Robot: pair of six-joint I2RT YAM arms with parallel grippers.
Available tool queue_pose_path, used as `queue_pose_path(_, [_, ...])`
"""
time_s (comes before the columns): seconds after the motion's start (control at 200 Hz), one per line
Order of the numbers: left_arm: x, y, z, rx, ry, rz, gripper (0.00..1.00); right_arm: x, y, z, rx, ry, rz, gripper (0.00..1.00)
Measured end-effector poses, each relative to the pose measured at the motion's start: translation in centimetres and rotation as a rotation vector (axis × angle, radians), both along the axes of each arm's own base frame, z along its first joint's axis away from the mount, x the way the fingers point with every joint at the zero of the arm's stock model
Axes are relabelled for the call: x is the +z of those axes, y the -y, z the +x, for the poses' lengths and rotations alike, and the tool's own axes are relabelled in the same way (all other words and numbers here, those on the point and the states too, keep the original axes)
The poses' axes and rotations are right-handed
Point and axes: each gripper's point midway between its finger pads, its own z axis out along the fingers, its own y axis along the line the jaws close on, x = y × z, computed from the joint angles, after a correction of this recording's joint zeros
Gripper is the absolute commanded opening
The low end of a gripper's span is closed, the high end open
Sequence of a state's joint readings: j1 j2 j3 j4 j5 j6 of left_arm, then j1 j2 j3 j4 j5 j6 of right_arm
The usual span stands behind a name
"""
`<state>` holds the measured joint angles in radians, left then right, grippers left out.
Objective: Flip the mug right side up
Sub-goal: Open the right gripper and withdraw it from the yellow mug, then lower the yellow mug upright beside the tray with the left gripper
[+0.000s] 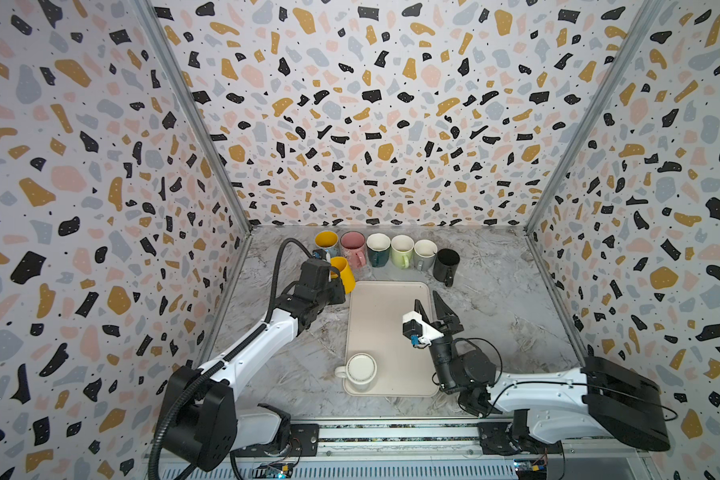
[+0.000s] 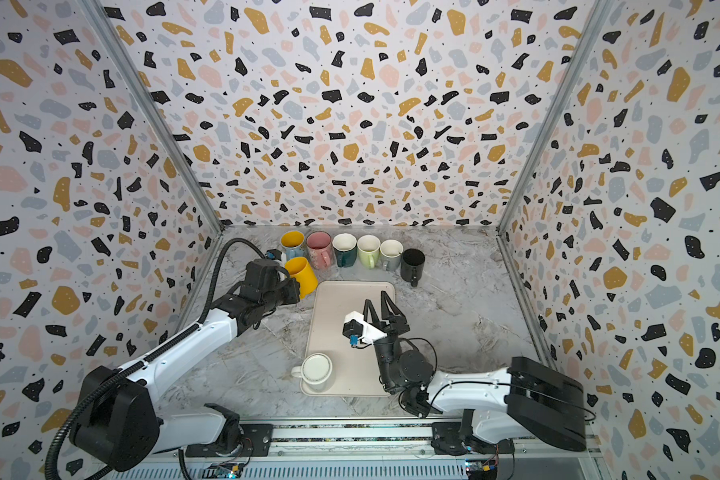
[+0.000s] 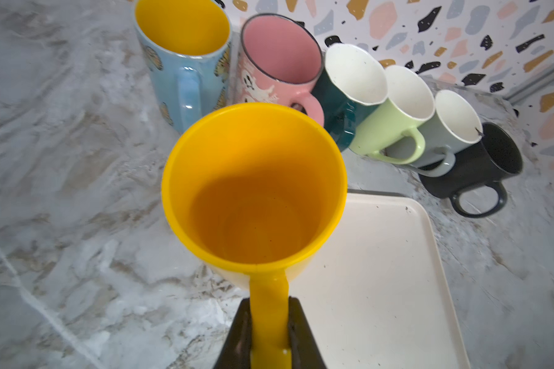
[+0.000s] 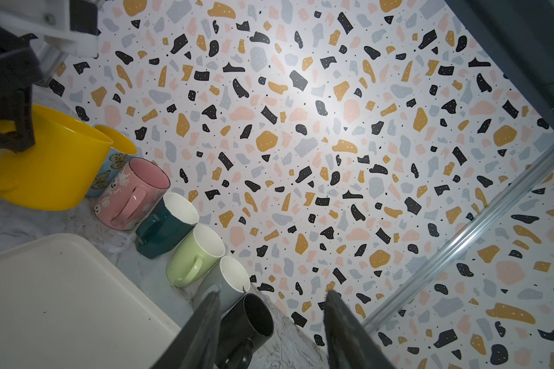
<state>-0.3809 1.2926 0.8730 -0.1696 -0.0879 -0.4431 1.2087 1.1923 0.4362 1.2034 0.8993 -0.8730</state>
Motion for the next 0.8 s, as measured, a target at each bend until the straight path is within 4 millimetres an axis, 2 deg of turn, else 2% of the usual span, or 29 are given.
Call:
queue_pose_path(0.3, [-3.7,-2.3,-0.9,0.067,-0.016,0.098,0.00,2.3,3.4,-0.9,0.111,-0.128,0.270,0.59])
queue_pose_path(0.796, [-6.7,-4.3,-1.5,0.116,0.040,0.182,0.00,0.3,3.2,-0.6,0.139,-0.220,0.289,0.61])
